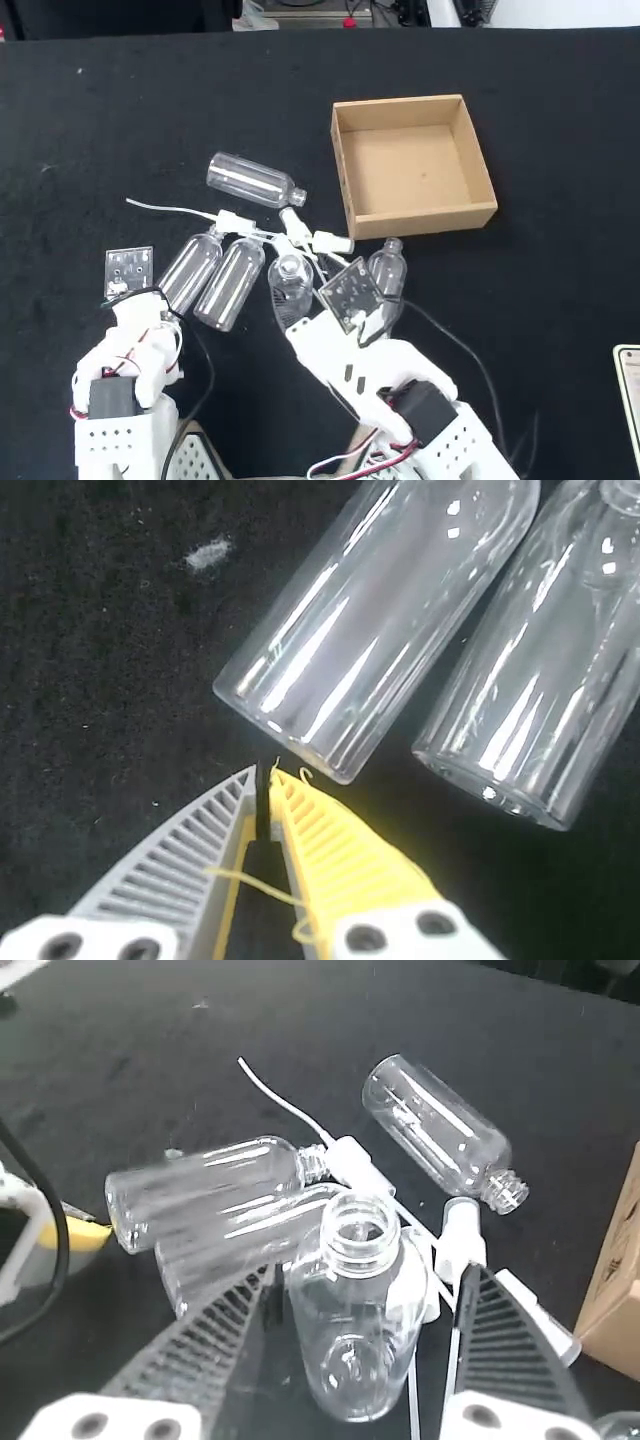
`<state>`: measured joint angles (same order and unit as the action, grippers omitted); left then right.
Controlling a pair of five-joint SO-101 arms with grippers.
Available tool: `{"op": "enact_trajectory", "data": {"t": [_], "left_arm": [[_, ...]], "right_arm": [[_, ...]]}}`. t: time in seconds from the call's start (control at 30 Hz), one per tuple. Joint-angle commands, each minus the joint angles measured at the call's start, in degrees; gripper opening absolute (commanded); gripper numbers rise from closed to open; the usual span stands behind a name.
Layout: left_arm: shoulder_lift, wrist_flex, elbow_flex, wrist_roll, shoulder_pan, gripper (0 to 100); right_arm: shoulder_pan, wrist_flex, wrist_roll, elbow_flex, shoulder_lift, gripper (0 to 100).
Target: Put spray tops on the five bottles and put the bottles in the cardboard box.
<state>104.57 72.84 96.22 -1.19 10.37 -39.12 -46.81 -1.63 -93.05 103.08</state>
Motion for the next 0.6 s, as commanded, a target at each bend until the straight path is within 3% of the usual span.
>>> {"op": "enact_trajectory", "data": {"t": [0.0, 0.33, 0.57], "left_arm": [[0.2, 0.4, 1.2, 0.5, 0.2, 3], [0.2, 0.4, 1.2, 0.5, 0.2, 3], [0.2, 0.4, 1.2, 0.5, 0.2, 3]], "right_arm": [[-0.2, -0.7, -0.2, 3.5, 5.3, 27.6], [0.4, -0.8, -0.2, 6.0, 4.9, 27.6], [0.4, -1.6, -0.2, 14.8, -8.5, 27.6]]}}
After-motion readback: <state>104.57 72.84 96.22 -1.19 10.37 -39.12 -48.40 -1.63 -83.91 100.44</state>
